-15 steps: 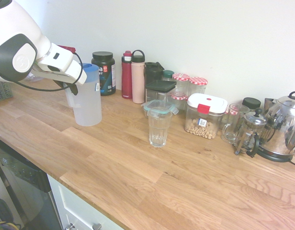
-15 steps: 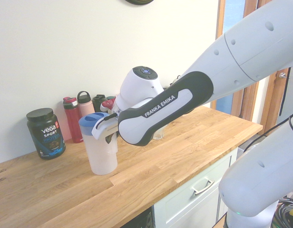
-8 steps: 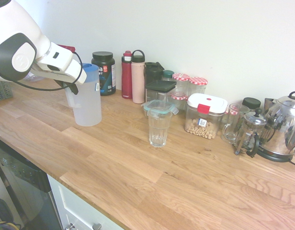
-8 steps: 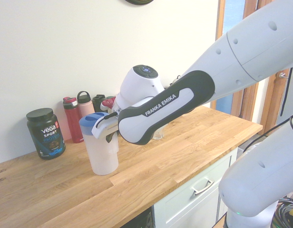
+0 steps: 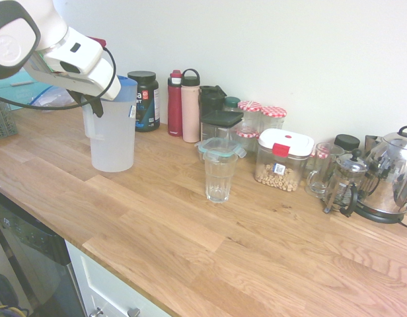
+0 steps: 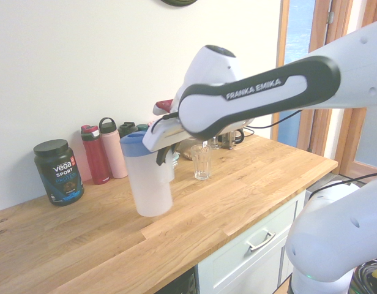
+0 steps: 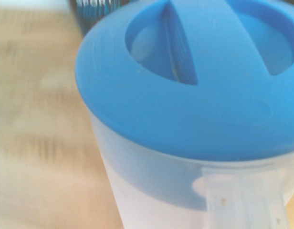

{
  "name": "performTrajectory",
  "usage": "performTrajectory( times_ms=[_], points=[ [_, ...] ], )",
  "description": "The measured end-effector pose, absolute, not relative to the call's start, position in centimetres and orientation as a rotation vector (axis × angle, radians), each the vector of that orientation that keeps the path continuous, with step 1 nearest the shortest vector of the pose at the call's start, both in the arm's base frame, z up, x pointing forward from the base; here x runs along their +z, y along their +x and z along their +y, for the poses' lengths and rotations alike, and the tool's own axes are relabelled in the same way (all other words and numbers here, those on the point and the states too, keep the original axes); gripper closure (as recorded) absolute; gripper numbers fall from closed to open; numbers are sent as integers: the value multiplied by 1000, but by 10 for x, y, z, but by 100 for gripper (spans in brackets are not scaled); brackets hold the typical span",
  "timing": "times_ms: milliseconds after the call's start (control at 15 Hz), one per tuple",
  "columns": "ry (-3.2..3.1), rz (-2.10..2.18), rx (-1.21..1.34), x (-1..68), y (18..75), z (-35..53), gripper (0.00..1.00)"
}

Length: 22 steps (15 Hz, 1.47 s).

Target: Pour me some water

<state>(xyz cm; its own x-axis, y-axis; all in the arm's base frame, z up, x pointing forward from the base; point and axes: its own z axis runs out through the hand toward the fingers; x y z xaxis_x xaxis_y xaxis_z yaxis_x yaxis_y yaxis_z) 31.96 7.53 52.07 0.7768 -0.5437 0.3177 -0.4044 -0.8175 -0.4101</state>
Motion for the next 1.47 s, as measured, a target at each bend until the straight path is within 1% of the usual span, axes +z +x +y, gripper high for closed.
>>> performTrajectory(
  times_ms=[133, 267, 667, 933, 1200, 1467],
  points=[
    [-2751, 595, -471, 519, 306, 30, 100],
    [-2794, 501, -386, 525, 298, -17, 100],
    [-2757, 473, -329, 560, 282, -111, 100],
    [-2776, 331, -278, 565, 273, -166, 100],
    [-2835, 268, -275, 555, 281, -220, 100],
    [-2886, 351, -258, 551, 317, -264, 100]
  ],
)
